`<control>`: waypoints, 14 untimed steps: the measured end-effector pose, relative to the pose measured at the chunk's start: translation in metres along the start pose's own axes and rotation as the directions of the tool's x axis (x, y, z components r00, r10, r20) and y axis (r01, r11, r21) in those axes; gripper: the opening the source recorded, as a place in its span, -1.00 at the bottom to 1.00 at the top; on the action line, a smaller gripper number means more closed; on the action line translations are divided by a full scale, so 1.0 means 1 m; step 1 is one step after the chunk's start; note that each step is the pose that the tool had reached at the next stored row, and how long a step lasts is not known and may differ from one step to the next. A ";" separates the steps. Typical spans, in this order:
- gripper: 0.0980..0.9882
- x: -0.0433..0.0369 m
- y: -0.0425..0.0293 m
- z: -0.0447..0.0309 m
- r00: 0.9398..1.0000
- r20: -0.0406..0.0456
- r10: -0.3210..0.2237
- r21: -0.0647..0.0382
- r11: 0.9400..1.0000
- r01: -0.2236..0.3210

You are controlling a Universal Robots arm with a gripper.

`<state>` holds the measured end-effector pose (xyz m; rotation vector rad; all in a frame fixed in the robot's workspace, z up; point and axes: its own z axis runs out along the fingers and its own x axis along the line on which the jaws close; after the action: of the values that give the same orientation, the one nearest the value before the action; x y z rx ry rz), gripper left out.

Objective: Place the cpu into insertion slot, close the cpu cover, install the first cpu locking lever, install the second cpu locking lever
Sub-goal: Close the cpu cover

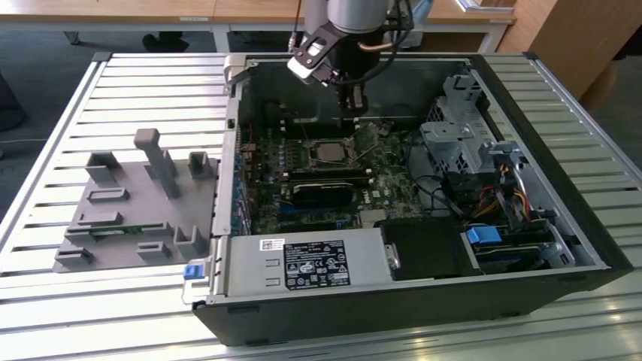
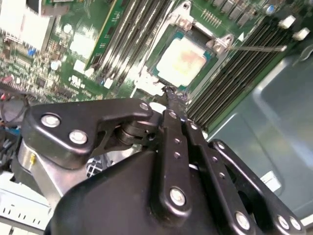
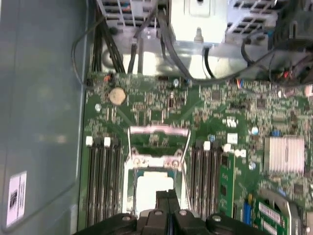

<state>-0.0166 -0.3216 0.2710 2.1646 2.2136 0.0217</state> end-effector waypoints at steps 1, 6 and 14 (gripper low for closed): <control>-0.98 -0.0001 0.0033 0.0003 1.000 0.000 -0.001 0.000 1.000 0.001; -0.98 -0.0003 0.0149 0.0016 1.000 0.000 -0.004 0.000 1.000 0.004; -0.98 0.0002 0.0276 0.0056 1.000 0.000 -0.004 0.000 1.000 0.004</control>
<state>0.0111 -0.3209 0.2666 2.1605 2.2182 0.0215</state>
